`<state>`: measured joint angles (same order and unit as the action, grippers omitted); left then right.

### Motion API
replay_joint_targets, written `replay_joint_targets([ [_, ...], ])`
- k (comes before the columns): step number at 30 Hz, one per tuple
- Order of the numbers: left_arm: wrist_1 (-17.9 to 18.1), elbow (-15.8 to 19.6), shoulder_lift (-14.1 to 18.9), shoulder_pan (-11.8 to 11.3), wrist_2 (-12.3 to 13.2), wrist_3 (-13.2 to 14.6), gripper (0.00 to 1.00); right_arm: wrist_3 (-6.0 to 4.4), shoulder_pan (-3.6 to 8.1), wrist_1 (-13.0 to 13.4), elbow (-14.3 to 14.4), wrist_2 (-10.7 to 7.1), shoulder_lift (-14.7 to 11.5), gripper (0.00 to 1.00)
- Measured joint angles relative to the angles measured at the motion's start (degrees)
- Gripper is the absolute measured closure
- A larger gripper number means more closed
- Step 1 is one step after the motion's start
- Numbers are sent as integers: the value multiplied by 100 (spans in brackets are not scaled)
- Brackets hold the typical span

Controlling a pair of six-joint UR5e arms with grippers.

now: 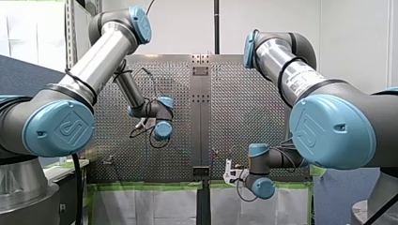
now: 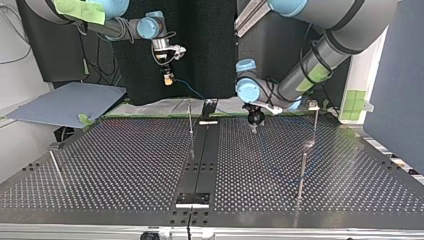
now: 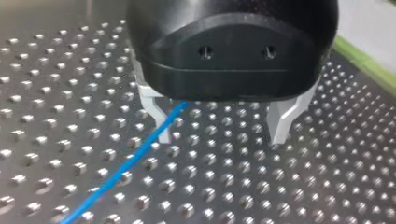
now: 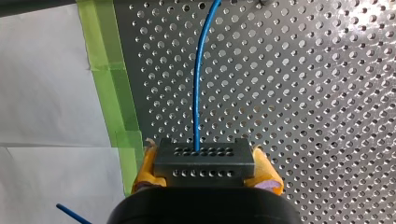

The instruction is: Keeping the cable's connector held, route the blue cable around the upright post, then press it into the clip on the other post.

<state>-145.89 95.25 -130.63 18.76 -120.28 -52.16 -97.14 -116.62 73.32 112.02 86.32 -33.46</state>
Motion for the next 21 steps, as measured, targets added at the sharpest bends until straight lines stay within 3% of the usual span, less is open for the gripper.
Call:
replay_joint_targets([
  [14,123,0,-79,19,290,-750,0,8,-13,8,0,-1,0,100],
  [21,84,0,-336,-4,349,-1160,0,11,-16,24,1,-7,0,100],
])
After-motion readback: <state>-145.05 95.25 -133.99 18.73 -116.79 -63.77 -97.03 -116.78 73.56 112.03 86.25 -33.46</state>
